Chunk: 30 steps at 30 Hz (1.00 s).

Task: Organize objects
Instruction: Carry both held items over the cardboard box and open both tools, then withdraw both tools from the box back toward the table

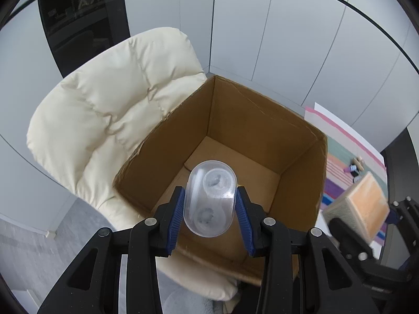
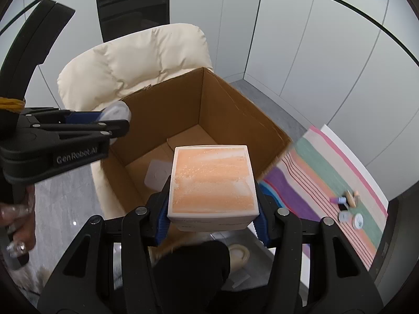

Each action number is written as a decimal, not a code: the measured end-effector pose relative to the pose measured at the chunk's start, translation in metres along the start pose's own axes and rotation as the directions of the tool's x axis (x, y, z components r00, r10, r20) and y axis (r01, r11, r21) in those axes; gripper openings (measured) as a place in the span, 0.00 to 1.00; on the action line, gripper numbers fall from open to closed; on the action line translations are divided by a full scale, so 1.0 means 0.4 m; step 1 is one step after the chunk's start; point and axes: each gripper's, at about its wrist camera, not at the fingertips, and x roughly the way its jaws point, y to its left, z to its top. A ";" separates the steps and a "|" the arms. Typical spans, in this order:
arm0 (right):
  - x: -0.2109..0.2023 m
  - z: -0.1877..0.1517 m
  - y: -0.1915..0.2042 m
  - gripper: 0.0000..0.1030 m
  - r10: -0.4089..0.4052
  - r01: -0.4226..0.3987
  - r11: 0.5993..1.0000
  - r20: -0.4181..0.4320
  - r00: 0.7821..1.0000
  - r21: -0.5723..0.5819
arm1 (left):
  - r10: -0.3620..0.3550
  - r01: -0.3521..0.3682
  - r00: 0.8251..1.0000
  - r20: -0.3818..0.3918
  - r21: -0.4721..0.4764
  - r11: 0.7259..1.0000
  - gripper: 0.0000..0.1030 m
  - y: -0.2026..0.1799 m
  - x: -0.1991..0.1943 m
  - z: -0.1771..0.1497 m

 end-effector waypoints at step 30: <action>0.187 0.078 -0.026 1.00 0.024 -0.022 0.998 -0.037 0.999 0.052 | -0.031 0.032 0.999 0.023 -0.061 0.998 0.89 0.035 0.074 0.052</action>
